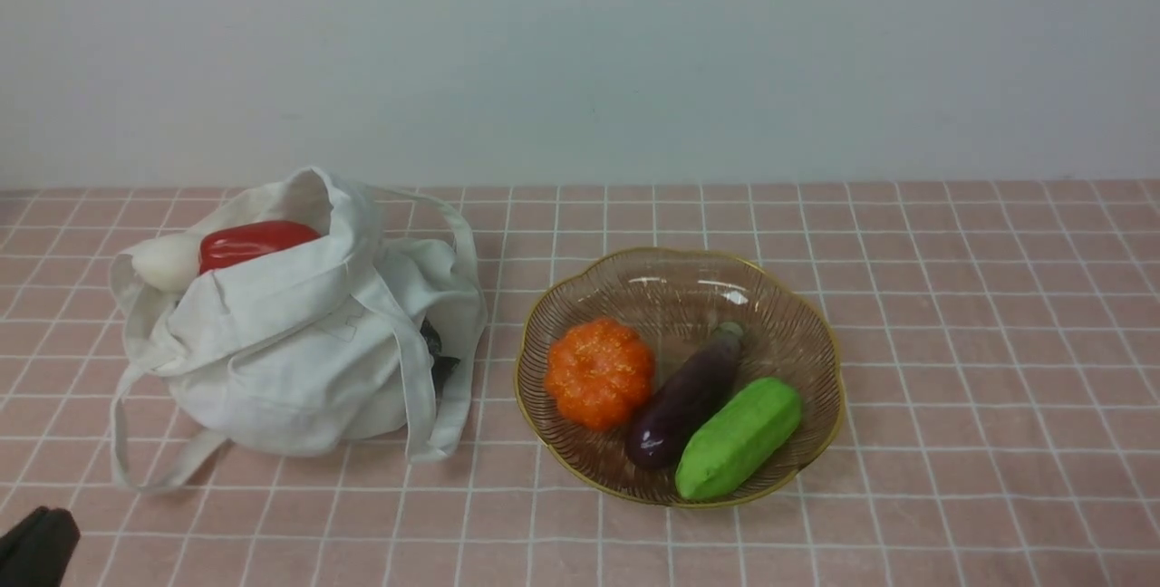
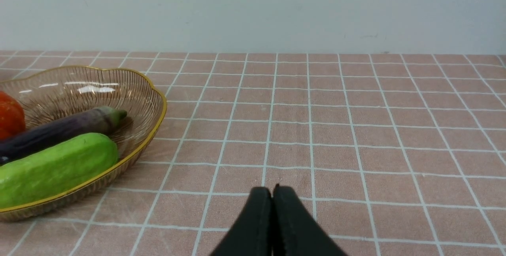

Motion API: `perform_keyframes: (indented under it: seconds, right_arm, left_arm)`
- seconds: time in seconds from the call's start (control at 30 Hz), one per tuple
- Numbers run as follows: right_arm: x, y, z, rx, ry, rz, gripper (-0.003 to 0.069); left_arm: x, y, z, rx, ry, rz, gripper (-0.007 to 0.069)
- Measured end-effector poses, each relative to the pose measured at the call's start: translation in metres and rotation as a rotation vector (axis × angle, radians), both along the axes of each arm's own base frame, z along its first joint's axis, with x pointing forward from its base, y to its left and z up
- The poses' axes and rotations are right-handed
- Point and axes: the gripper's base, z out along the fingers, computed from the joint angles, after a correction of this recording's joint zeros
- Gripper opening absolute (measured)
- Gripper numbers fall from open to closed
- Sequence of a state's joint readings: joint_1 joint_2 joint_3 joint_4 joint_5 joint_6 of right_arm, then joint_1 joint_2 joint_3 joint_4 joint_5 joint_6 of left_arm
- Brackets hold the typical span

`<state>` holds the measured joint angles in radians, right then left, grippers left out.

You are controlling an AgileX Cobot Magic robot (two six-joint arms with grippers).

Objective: Take vegetables from bag on pink coffee tablecloth place on plate.

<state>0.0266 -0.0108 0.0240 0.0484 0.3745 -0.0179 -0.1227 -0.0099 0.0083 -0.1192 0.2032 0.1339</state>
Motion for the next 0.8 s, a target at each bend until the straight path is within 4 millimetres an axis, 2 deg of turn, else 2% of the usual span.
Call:
perform_keyframes:
  seconds: [0.3,0.8]
  right_arm:
    - [0.0,0.0,0.0,0.001,0.0,0.0,-0.0015]
    - [0.0,0.0,0.0,0.001,0.0,0.0,-0.0015]
  left_arm:
    - [-0.001,0.003,-0.017,0.132,0.115,0.031,-0.0005]
    - [-0.002,0.003,-0.022,0.122,0.172,0.033,-0.0005]
